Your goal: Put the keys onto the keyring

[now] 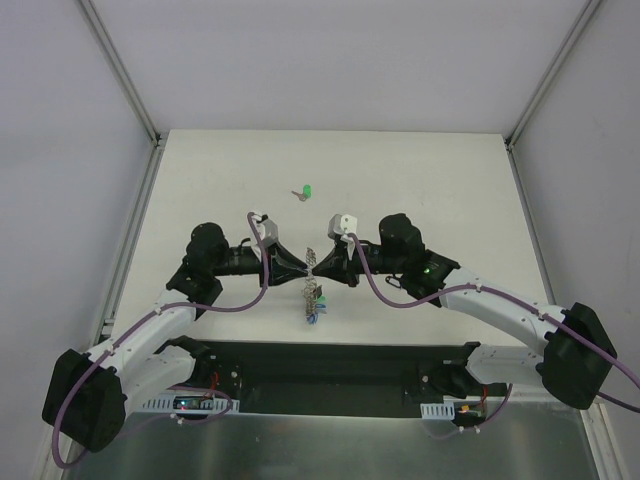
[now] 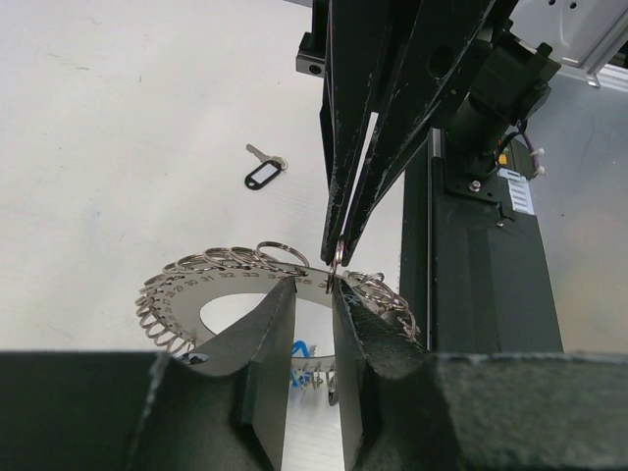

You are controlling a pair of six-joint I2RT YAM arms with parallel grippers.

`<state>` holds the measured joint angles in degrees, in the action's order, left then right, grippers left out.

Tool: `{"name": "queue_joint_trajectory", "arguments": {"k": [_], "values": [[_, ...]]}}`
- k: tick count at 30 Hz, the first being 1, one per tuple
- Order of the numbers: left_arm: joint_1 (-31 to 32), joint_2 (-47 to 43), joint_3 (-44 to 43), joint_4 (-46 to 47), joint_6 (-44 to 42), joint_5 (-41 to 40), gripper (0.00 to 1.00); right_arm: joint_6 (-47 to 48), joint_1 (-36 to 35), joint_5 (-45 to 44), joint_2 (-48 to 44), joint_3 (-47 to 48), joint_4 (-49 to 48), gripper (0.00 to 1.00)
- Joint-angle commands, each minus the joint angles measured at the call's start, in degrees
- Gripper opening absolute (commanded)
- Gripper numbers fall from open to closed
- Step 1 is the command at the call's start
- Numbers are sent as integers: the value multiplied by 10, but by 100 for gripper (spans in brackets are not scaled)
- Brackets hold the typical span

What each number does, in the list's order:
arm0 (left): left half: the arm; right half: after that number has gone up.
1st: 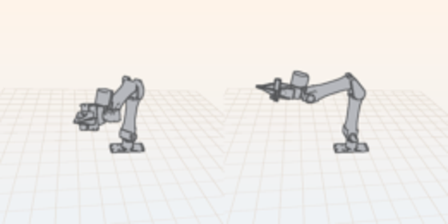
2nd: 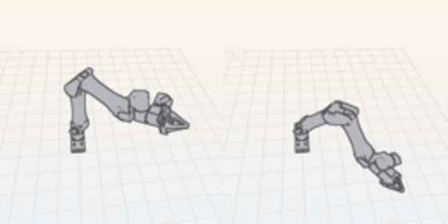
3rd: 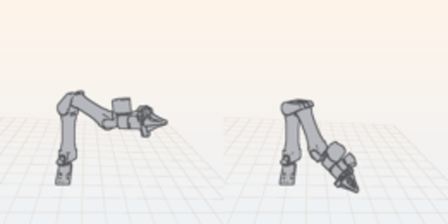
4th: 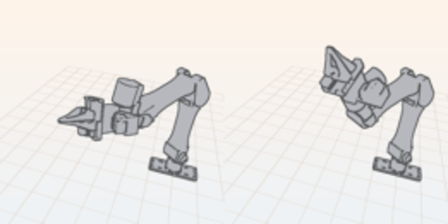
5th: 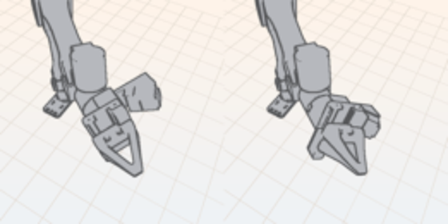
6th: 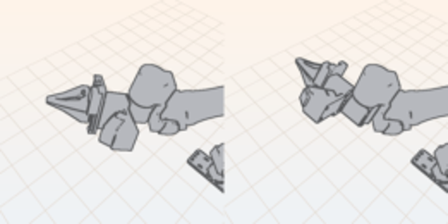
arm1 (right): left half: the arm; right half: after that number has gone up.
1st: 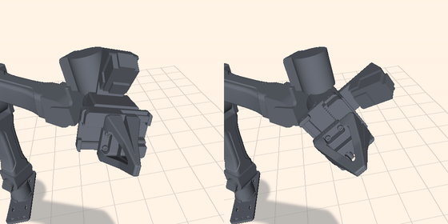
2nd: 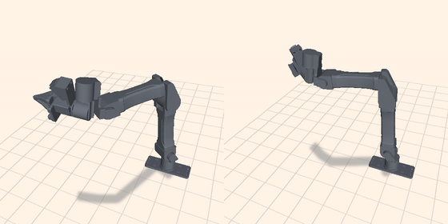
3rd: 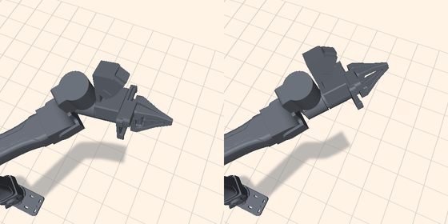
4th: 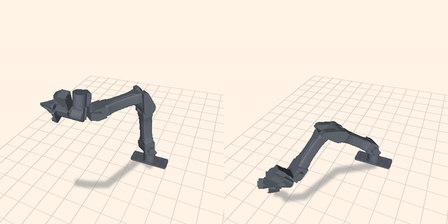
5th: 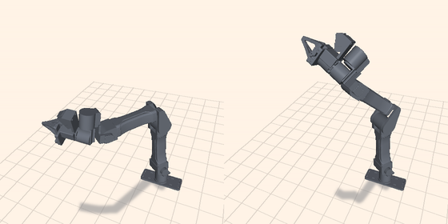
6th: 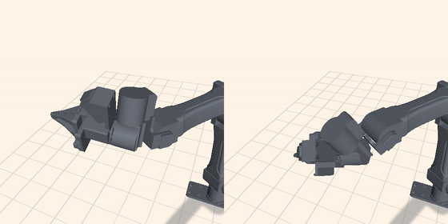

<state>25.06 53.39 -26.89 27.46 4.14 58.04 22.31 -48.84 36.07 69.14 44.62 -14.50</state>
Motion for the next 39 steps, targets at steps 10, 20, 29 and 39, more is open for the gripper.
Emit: {"name": "queue_joint_trajectory", "arguments": {"k": [10, 20, 29, 39], "values": [[2, -23, -35, -19, -12, 15, 0, -5, 2, 10, -23, -6, -47, 5], [4, -59, -154, -353, -216, -47, 0, 4, 6, -86, -72, -19, 21, 49], [22, -4, -235, -522, -353, -83, 0, 4, 8, -118, -99, -30, 42, 66], [46, 18, -221, -522, -376, -64, 0, 20, 7, 0, -7, 13, 2, 52]]}}
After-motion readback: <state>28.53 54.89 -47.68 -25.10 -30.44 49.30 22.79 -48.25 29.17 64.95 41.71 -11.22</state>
